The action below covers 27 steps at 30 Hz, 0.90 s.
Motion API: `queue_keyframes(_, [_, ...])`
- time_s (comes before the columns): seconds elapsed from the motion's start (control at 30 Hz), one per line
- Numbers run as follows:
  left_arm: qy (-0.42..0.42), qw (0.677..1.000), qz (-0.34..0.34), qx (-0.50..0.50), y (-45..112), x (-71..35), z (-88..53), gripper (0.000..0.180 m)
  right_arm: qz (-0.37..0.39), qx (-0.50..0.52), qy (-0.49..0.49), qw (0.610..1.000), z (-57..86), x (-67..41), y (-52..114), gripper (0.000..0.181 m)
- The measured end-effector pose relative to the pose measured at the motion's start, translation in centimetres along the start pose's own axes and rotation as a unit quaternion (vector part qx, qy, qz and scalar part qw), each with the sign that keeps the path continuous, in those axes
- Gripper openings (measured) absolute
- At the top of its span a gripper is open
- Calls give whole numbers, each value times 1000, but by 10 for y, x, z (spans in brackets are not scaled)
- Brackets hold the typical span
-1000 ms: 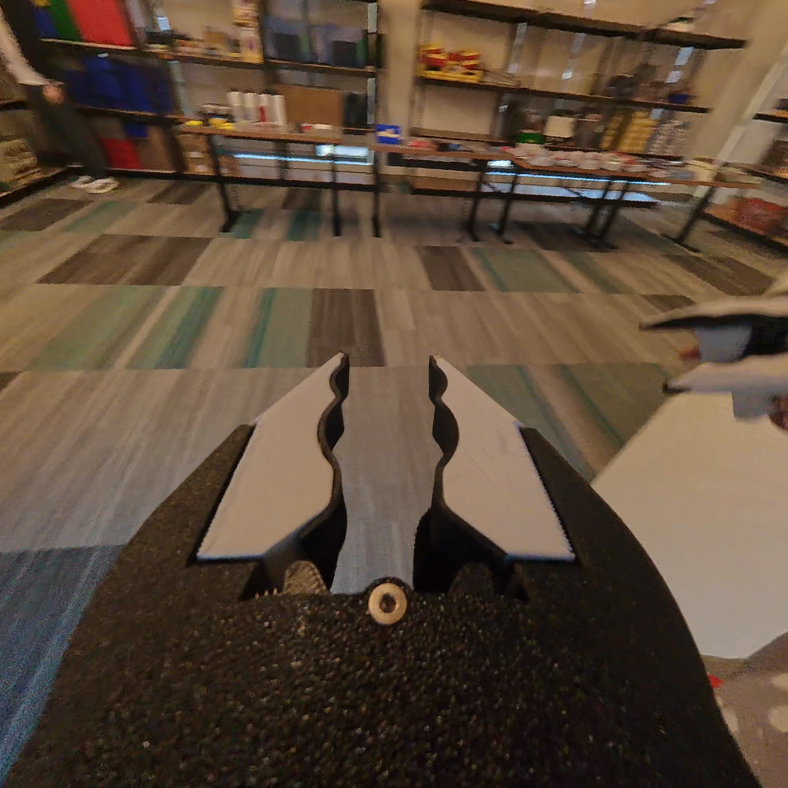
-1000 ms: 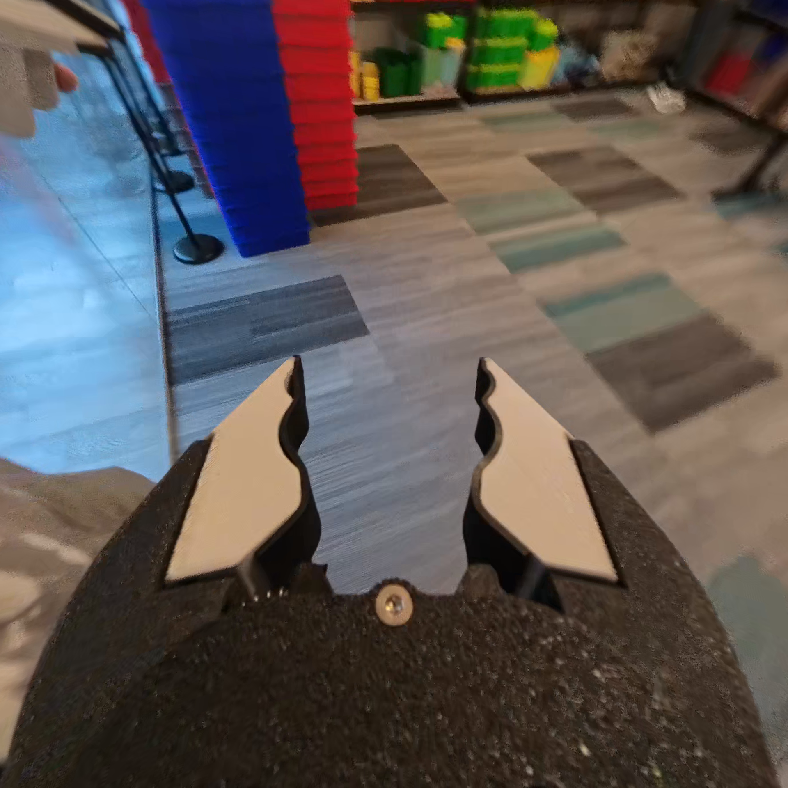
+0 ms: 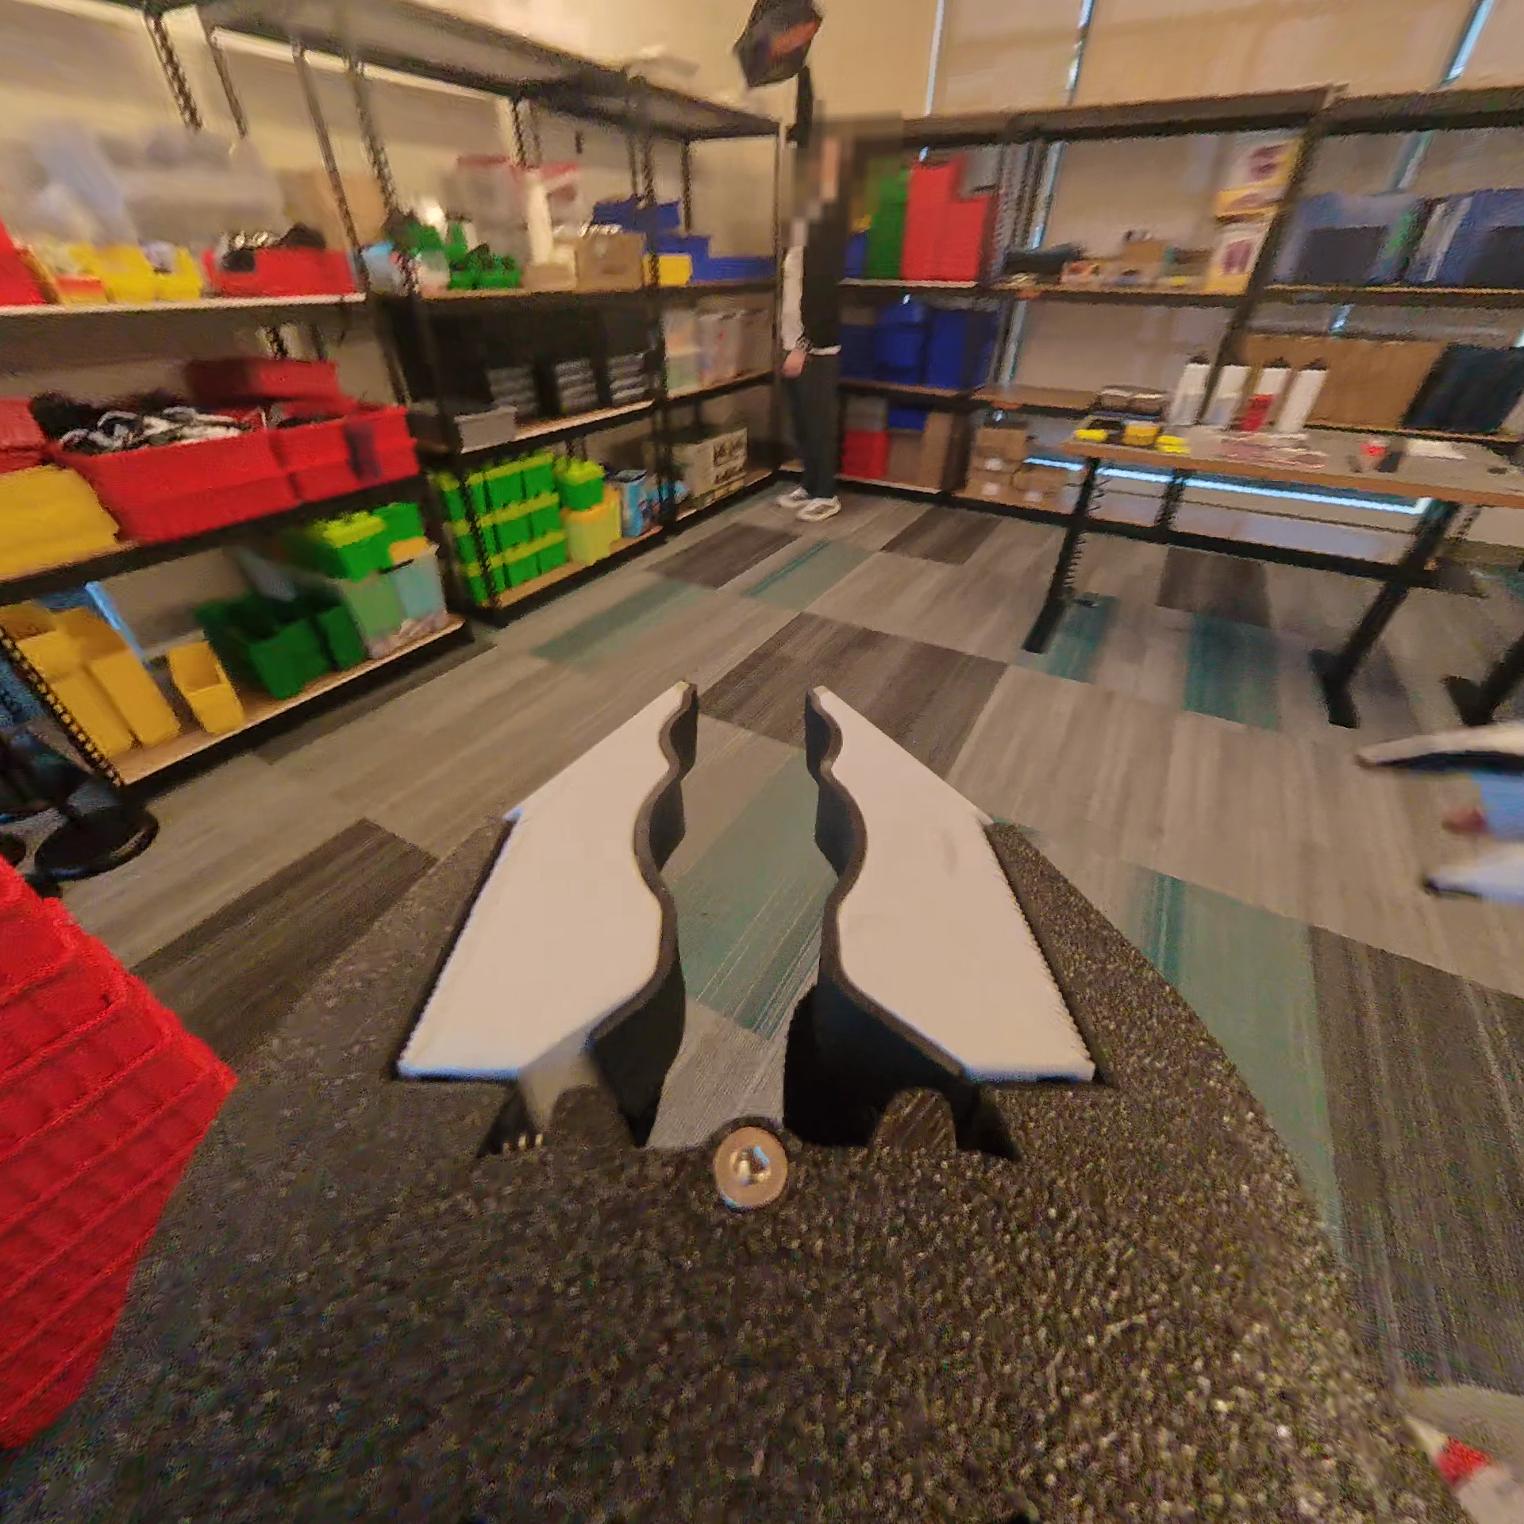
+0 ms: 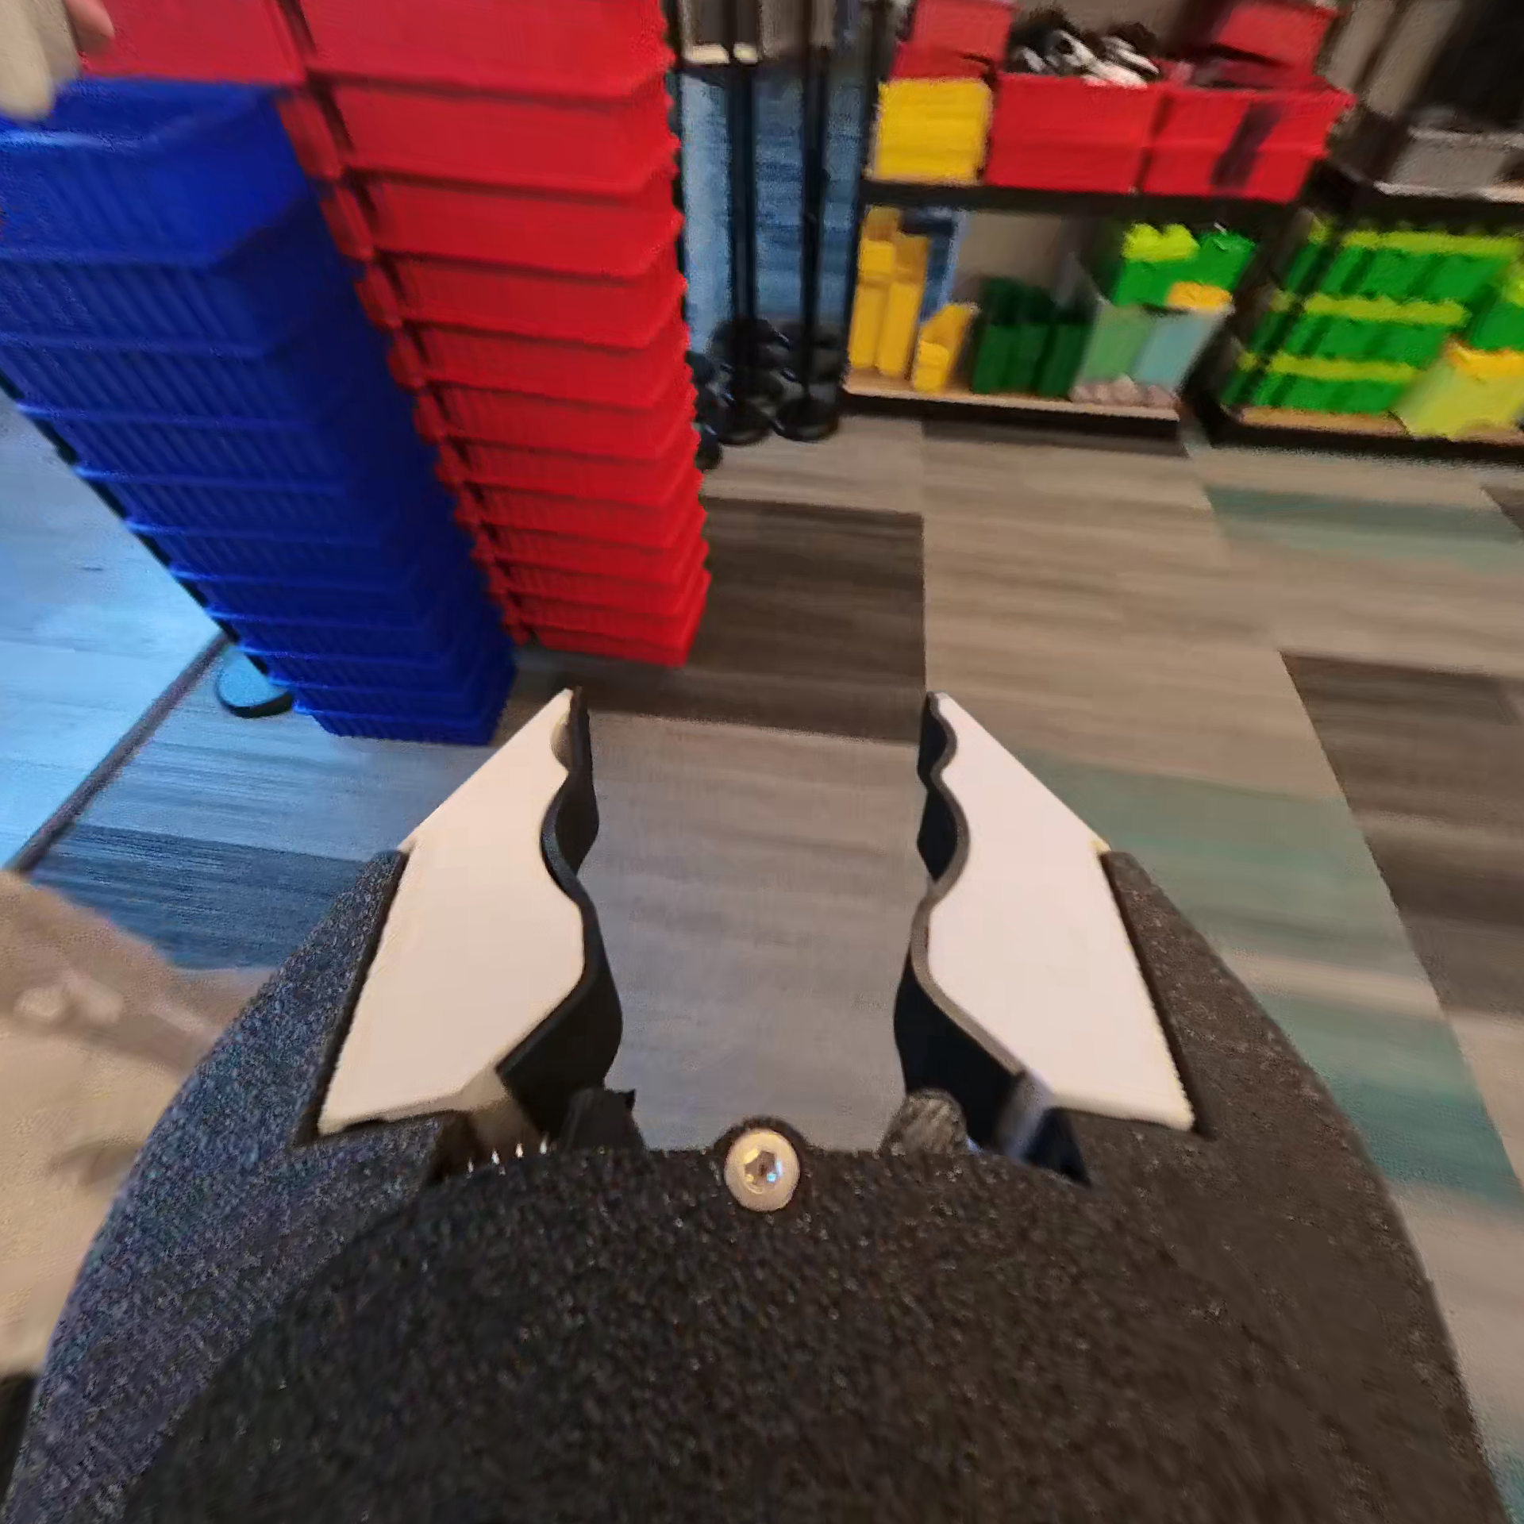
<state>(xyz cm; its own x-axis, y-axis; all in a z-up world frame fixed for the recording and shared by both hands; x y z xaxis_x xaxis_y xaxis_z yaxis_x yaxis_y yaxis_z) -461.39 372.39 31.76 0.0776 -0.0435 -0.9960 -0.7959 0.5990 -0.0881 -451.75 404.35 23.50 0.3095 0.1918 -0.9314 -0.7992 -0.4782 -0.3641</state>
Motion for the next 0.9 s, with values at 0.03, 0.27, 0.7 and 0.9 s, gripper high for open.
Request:
queue_keyframes(0.03, [-1,1000,-14,-10,24,-6,-20,28,7,-25,-14,1000,30,-35,39,80])
queue_keyframes(0.27, [-60,992,-58,-99,218,30,-196,64,87,-118,-157,977,215,-217,315,77])
queue_keyframes(0.7, [40,997,36,-63,748,-146,-510,52,41,-29,-78,996,562,-345,698,74])
queue_keyframes(0.9, [10,992,14,-127,937,-113,-656,51,43,-55,-70,995,732,-383,926,70])
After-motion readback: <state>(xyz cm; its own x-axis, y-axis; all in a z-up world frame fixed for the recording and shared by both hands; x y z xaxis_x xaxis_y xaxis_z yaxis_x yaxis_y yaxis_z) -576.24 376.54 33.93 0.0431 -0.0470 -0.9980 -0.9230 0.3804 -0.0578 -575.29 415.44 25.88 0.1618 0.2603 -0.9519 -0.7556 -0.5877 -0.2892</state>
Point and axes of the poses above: each gripper's, where its closed fingertips meet, y out along the fingers, x out of its underside, z = x × y across the jaws, the point moved 7 cm from there along -y, back along the fingers, and after that the axes turned 1 degree about -x, right-handed, at the moved point
